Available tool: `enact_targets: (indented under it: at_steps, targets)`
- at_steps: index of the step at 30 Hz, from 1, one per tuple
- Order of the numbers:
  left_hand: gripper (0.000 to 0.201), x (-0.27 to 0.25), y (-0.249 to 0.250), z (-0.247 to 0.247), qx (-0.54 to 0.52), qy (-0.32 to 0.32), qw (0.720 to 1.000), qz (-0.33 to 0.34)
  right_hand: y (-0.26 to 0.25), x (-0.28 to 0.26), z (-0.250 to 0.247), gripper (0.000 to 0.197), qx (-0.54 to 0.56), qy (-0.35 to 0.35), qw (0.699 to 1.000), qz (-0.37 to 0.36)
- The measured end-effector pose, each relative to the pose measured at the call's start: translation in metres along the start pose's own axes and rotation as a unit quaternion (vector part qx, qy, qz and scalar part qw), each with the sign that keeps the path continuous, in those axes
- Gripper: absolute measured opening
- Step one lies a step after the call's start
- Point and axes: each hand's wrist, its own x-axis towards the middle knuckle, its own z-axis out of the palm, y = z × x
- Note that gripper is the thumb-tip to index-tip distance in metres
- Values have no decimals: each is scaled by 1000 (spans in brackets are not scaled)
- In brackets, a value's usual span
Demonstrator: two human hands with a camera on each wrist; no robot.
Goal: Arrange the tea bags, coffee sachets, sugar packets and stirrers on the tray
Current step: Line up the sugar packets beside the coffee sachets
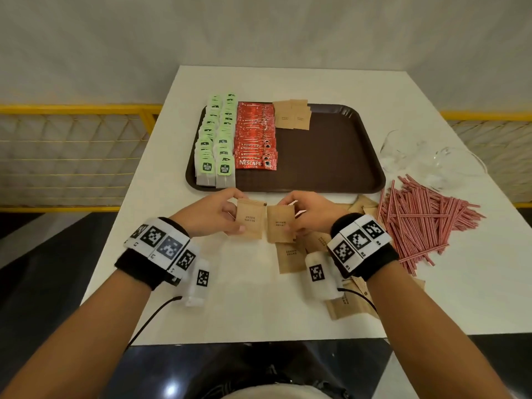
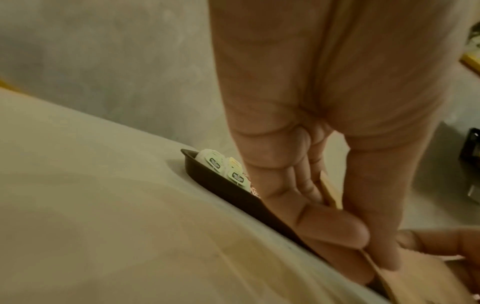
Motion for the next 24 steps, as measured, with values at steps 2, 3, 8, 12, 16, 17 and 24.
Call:
enact_targets:
  at_steps: [2,3,8,12,16,17,24]
  targets:
    - [48,1,1,1,-22,-6,1000,4,0,0,-4,30,44,6,999,-13]
    - [48,1,1,1,-26,-5,1000,6,0,0,-6,26,66,8,998,-17]
    - [36,7,4,1,-45,37,998,17,3,3,-14,16,151,2,988,-24]
    - [24,14,17,-8,-119,57,991,11,4,9,-22,18,196,-3,980,-27]
    - [28,28,37,-25,-156,79,985,19,2,19,-34,18,210,17,977,-29]
    - [32,33,41,-29,-155,86,984,17,2,21,-37,18,212,20,977,-30]
    - [8,81,79,-58,-124,105,987,17,-2,44,-68,36,259,24,965,-35]
